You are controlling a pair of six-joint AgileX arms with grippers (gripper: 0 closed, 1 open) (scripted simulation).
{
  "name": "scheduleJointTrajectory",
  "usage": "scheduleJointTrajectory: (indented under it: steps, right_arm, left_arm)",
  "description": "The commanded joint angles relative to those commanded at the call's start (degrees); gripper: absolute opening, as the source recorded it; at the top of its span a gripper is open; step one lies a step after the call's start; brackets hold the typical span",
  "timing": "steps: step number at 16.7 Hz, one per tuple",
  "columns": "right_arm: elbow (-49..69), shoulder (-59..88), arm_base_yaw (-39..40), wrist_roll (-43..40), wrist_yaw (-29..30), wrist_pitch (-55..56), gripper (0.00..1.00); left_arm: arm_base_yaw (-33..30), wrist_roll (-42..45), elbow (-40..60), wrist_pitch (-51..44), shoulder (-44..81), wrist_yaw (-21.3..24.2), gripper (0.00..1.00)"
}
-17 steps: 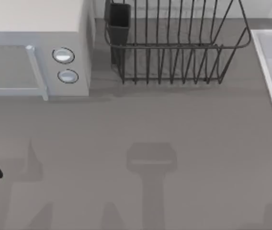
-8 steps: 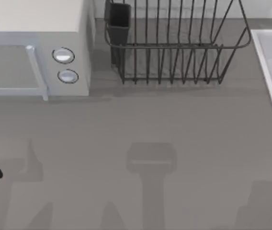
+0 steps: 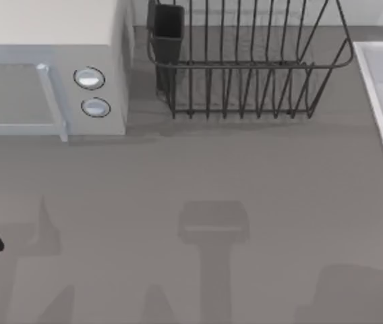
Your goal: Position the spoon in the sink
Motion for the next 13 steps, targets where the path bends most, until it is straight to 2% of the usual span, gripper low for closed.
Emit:
scheduleJointTrajectory:
  steps: [3,6,9,13]
  right_arm:
    - [0.4,0.7,0.1,0.1,0.0,-0.1,0.00]
    - [5.9,5.6,0.6,0.2,0.1,-2.3,0.00]
    - [16.8,14.7,1.6,0.6,0.1,-6.3,0.00]
    - [39.2,31.1,3.8,2.0,0.1,-13.6,0.00]
  left_arm:
    - [0.0,0.0,0.0,0.0,0.0,0.0,1.00]
    - [0.0,0.0,0.0,0.0,0.0,0.0,1.00]
    - [0.0,0.0,0.0,0.0,0.0,0.0,1.00]
    - [0.0,0.0,0.0,0.0,0.0,0.0,1.00]
